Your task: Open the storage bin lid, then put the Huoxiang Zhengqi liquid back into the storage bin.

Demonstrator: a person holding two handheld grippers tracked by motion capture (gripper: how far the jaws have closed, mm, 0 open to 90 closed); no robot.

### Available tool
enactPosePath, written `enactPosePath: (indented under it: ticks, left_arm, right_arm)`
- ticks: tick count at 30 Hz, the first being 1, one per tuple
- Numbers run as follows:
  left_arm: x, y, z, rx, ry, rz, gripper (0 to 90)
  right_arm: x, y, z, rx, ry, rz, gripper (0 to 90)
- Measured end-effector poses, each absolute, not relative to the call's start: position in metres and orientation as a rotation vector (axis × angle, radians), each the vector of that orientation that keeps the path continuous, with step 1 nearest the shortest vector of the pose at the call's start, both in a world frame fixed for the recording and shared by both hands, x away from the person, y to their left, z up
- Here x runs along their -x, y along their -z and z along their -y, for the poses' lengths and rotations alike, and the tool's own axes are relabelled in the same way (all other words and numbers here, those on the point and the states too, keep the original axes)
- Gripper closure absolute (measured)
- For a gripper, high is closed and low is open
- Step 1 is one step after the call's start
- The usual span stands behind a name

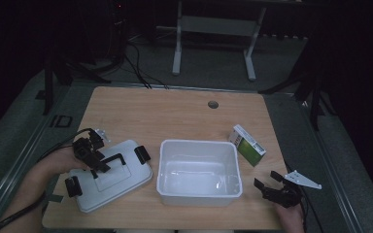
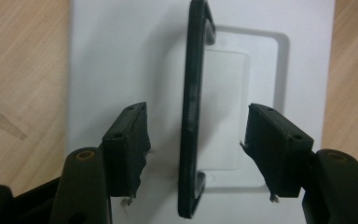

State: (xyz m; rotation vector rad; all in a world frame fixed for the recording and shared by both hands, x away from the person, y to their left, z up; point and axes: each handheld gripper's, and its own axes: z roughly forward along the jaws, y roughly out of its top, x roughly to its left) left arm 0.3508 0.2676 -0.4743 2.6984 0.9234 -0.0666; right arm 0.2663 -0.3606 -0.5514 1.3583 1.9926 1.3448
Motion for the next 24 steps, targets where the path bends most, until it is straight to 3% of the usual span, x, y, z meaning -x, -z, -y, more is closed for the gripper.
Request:
enactPosePath:
  ticks: [13,16,24]
  left_arm:
    - [-0.348,0.472,-0.268,-2.715,0.060,-0.924,40.1]
    - [-0.347,0.472,-0.269,-2.707,0.052,-0.913,40.1]
    - [-0.346,0.474,-0.270,-2.706,0.066,-0.914,40.1]
  right_arm:
    - [-0.273,0.539,0.359,-1.347,-1.240,-2.113,15.5]
    - [-0.278,0.530,0.361,-1.350,-1.250,-2.110,19.5]
    - [-0.291,0.510,0.365,-1.325,-1.223,-2.093,19.8]
